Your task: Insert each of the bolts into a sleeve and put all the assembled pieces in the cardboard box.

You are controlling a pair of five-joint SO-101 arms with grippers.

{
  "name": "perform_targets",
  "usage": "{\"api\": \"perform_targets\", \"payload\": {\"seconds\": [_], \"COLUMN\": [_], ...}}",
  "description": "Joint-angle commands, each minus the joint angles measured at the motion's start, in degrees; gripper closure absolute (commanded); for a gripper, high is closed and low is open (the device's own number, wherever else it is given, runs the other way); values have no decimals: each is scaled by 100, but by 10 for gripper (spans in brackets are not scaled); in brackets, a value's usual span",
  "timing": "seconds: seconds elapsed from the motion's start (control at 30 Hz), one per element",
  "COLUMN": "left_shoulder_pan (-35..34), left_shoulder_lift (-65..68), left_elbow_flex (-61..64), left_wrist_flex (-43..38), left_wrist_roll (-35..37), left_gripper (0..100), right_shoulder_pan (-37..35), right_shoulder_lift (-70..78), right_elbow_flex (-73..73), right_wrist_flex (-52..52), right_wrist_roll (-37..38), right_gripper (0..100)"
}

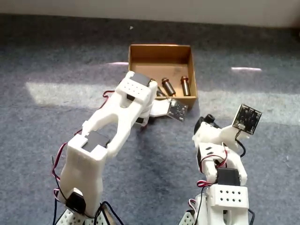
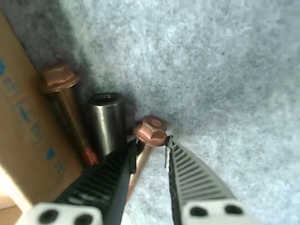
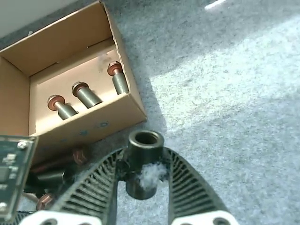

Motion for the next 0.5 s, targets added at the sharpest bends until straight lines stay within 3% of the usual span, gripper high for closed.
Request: {"api": "perform_targets", "payload": {"seconds": [0.0,0.17,0.37,0.47], "left_shoulder_pan": [171,119,-119,-180], "left_shoulder_lift": [66,57,57,57], "left_elbow_flex": [57,40,40,40], "left_wrist_flex": [695,800,202,167], "left_wrist_roll": [-1116,-1222,-202,-273], "left_gripper": [905,902,784,784], "right_shoulder_pan": [-48,-48,-75,-75], "right_shoulder_lift": [-101,-101,-101,-101], "right_elbow_flex": [-40,-40,-40,-40], "right_wrist_flex": [-189,-189,-189,-189], "right_wrist_roll": [70,70,70,70], "right_gripper": [992,992,992,992]}}
